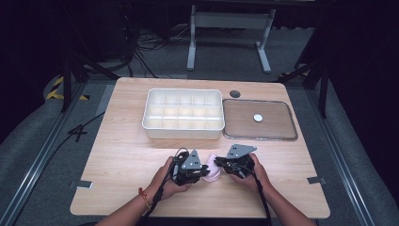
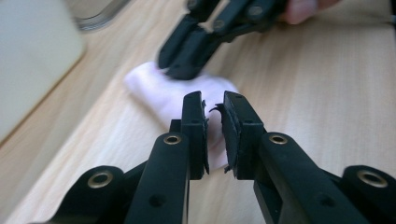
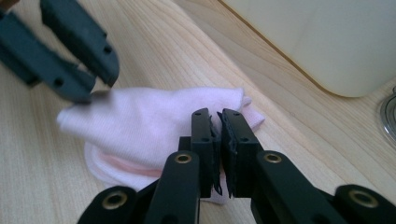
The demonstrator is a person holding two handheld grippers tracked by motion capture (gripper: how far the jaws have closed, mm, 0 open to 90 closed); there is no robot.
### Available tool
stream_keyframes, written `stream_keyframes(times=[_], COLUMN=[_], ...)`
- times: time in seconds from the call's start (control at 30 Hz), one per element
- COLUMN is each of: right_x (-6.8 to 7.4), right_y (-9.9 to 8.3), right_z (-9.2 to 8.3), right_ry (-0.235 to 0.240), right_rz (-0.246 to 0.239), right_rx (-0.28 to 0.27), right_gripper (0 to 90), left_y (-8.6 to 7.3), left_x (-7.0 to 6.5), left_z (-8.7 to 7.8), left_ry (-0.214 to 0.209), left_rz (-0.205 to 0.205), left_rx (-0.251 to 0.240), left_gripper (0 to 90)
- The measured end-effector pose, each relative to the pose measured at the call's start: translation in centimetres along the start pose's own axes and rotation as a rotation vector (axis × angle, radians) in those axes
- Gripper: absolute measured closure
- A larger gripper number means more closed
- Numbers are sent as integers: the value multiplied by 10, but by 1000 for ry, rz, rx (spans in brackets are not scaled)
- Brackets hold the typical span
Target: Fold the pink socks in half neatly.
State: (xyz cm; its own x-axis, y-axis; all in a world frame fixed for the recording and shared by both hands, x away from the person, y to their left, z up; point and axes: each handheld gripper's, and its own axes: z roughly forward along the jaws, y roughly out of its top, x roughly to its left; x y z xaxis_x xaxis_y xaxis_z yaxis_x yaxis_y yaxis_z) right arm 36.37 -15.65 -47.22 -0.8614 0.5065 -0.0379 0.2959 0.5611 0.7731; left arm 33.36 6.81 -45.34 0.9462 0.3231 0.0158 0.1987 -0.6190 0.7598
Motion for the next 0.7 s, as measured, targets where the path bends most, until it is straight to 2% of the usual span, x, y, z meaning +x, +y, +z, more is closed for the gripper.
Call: stream_keyframes(times=[0.03,0.1,0.13,0.17,0.2,0.27,0.3,0.57,0.67,0.7], right_x=[0,1,1,2,2,2,3,1,-2,-3], right_y=[0,-1,0,-1,0,0,0,2,2,2], right_z=[0,-1,-1,-1,-2,-2,-2,-4,-7,-8], right_ry=[0,-4,-7,-12,-13,-13,-18,-53,-84,-87], right_rz=[1,-9,-18,-24,-25,-30,-29,-52,-43,-29], right_rx=[0,6,8,8,10,11,14,30,38,43], right_gripper=[841,841,842,842,841,840,838,837,851,857], left_y=[0,0,-1,-2,-4,-7,-7,-9,-9,-9], left_x=[-2,-6,-9,-10,-12,-11,-11,-16,-15,-16], left_z=[1,6,9,11,14,16,16,19,19,19], left_ry=[-3,-5,-5,1,9,4,3,19,21,18], left_rz=[8,55,57,82,90,73,71,94,94,81], left_rx=[7,27,30,62,72,50,53,47,46,48], left_gripper=[782,781,781,782,782,784,785,784,790,791])
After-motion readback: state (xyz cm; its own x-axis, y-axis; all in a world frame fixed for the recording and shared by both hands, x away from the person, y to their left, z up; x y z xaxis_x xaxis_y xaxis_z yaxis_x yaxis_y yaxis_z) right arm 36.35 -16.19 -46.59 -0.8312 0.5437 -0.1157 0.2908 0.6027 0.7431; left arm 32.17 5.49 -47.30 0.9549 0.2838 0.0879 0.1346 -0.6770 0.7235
